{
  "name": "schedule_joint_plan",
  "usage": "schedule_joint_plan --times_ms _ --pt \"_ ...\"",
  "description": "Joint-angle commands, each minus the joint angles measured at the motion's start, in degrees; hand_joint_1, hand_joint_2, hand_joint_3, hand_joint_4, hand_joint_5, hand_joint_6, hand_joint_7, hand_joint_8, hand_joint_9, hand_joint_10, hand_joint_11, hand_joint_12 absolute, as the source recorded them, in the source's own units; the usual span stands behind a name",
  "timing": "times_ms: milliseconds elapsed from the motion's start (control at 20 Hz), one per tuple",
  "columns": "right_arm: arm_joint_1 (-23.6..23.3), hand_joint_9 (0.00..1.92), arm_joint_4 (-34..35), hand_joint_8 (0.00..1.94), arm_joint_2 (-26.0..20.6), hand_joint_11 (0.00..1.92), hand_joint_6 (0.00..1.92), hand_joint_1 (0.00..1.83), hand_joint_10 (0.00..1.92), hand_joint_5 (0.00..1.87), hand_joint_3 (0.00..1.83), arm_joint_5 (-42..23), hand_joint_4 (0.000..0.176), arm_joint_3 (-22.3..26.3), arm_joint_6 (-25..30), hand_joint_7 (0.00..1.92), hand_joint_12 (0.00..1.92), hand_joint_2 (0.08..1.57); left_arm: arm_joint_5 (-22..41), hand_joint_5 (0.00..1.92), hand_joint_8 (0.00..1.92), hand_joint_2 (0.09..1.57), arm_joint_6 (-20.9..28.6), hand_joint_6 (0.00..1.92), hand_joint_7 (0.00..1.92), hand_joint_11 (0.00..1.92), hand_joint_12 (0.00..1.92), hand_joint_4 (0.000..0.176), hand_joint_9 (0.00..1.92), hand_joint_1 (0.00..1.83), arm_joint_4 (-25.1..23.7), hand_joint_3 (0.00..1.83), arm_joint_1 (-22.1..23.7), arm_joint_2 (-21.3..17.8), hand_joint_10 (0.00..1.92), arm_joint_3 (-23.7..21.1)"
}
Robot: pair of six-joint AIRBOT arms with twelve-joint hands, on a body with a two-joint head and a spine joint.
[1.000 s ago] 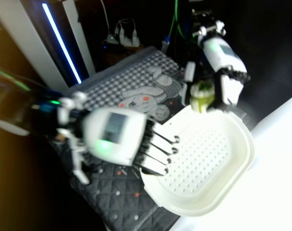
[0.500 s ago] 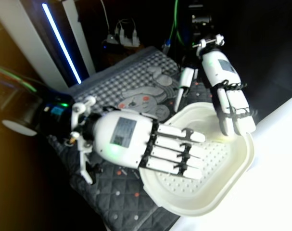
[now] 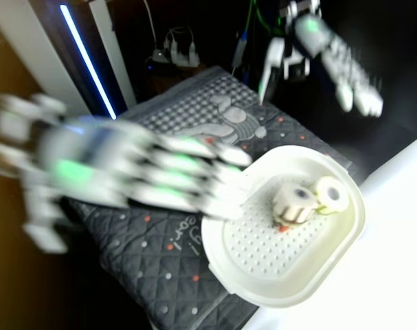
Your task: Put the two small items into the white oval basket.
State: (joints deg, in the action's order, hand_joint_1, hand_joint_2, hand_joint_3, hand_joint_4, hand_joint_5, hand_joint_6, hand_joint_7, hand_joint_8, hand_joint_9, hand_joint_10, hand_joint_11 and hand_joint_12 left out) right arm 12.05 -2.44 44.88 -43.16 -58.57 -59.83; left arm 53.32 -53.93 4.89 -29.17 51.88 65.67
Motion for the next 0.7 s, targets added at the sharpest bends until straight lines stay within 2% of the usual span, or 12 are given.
schedule_joint_plan --times_ms 0,50,100,150,200,250,300,350,500,550,600,650 --pt "-0.68 0.00 -0.08 0.00 -1.45 0.00 0.00 0.29 0.00 0.00 0.00 -9.69 0.166 1.08 0.18 0.00 1.15 1.08 12.56 0.00 0.00 1.04 0.62 0.00 0.00 0.00 0.00 0.176 0.00 0.66 0.83 0.01 -0.96 -1.63 0.00 -0.45" --pt "-0.62 0.00 -0.25 0.00 -3.14 0.00 0.00 0.29 0.00 0.00 0.00 -11.32 0.166 2.66 0.18 0.00 1.15 1.08 16.99 0.00 0.00 1.04 1.63 0.00 0.00 0.00 0.00 0.176 0.00 0.66 1.63 0.01 -3.71 -3.16 0.00 -1.92" --pt "-0.49 0.00 -0.67 0.00 -4.64 0.00 0.00 0.25 0.00 0.00 0.00 -12.65 0.134 4.25 0.18 0.00 0.76 1.06 22.04 0.00 0.00 1.02 3.53 0.00 0.00 0.01 0.01 0.176 0.00 0.67 2.49 0.00 -6.81 -4.38 0.00 -3.03" --pt "-0.15 0.00 -0.91 0.00 -5.94 0.00 0.00 0.25 0.00 0.00 0.00 -13.22 0.134 5.69 0.18 0.00 0.76 1.06 25.94 0.00 0.00 1.02 4.90 0.00 0.00 0.01 0.01 0.176 0.00 0.67 3.20 0.00 -9.65 -4.91 0.00 -3.75" --pt "1.20 0.00 -0.91 0.00 -6.63 0.00 0.00 0.24 0.00 0.00 0.00 -14.36 0.107 6.59 0.17 0.00 0.21 1.04 28.93 0.00 0.00 1.06 5.63 0.00 0.00 0.00 0.00 0.176 0.00 0.67 3.90 0.02 -11.81 -4.97 0.00 -4.24" --pt "4.47 0.00 -0.71 0.00 -7.69 0.00 0.00 0.25 0.00 0.00 0.01 -18.13 0.063 7.45 0.17 0.00 0.01 1.07 31.63 0.00 0.00 1.09 5.86 0.00 0.00 0.00 0.00 0.170 0.00 0.60 4.95 0.02 -14.44 -4.71 0.00 -4.64" --pt "8.65 0.00 1.30 0.00 -8.78 0.00 0.00 0.25 0.00 0.00 0.01 -22.96 0.063 8.46 0.17 0.00 0.01 1.07 33.67 0.00 0.00 1.09 5.85 0.00 0.00 0.00 0.00 0.170 0.00 0.60 5.63 0.02 -16.30 -4.45 0.00 -5.02" --pt "14.05 0.00 4.18 0.00 -9.42 0.00 0.00 0.26 0.00 0.00 0.03 -29.35 0.035 9.29 0.19 0.00 0.00 1.11 35.59 0.00 0.00 1.10 5.86 0.00 0.00 0.00 0.00 0.176 0.00 0.63 5.72 0.02 -17.70 -4.32 0.00 -5.49" --pt "22.61 0.00 7.55 0.00 -9.08 0.00 0.00 0.25 0.00 0.00 0.01 -38.80 0.040 9.61 3.14 0.00 0.00 1.09 40.47 0.00 0.00 1.02 5.86 0.00 0.00 0.00 0.00 0.176 0.00 0.70 6.39 0.00 -21.57 -4.29 0.00 -6.73" --pt "23.39 0.01 7.81 0.00 -8.48 0.00 0.00 0.35 0.01 0.00 0.01 -40.27 0.000 9.51 3.99 0.00 0.00 1.10 42.13 0.00 0.00 1.10 5.96 0.00 0.00 0.00 0.00 0.130 0.00 0.75 6.68 0.02 -22.50 -4.37 0.00 -7.06" --pt "23.58 0.00 7.82 0.00 -7.85 0.00 0.01 0.39 0.00 0.03 0.02 -41.05 0.000 9.31 4.47 0.00 0.00 1.12 43.33 0.00 0.00 1.19 5.99 0.00 0.00 0.00 0.00 0.115 0.00 0.66 7.18 0.02 -23.52 -4.63 0.00 -7.33" --pt "23.65 0.00 8.03 0.00 -7.06 0.02 0.00 0.43 0.00 0.01 0.03 -41.15 0.000 8.87 4.54 0.00 0.01 1.16 44.52 0.00 0.00 1.31 6.06 0.00 0.00 0.00 0.00 0.081 0.00 0.49 7.52 0.02 -24.59 -4.93 0.00 -7.61"
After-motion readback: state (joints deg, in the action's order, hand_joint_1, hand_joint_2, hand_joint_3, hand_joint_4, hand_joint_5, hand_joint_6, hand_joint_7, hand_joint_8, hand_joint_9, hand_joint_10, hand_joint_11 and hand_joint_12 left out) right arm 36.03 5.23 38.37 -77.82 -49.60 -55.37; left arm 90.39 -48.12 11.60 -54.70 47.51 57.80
